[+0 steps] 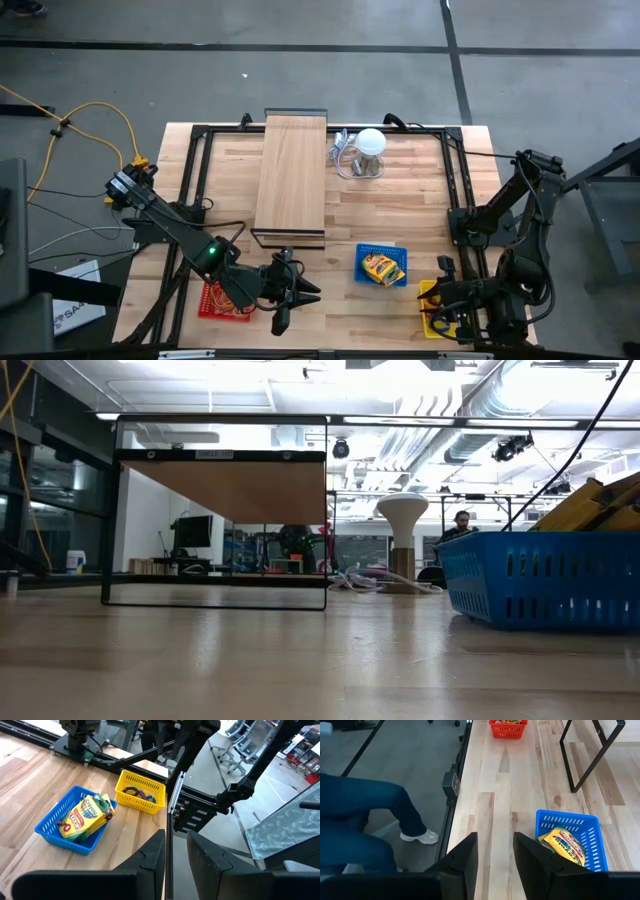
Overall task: Pick & Place Office Desk Supplies
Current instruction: Put the red bin on the shelf
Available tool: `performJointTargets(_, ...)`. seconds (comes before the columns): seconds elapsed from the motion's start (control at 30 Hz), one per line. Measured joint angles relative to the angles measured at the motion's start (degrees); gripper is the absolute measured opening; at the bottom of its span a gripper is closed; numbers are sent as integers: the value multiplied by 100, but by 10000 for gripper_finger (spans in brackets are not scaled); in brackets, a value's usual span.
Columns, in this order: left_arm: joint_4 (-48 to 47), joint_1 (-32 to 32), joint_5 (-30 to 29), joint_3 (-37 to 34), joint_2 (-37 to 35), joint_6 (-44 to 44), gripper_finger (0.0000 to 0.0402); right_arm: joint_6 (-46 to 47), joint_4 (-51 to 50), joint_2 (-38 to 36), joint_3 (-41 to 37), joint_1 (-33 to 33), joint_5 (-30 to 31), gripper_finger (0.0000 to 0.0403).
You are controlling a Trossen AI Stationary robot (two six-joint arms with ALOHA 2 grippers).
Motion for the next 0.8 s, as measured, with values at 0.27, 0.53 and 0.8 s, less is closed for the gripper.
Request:
performJointTargets(0.27,-24,0,129,1,-2,40,77,0,0,0,0,0,2,112)
performJointTargets(0.53,-153,-62,577,1,-2,39,77,0,0,0,0,0,0,112)
performJointTargets(0.8,-628,-212,1723,0,-2,45,77,0,90,0,0,0,0,112)
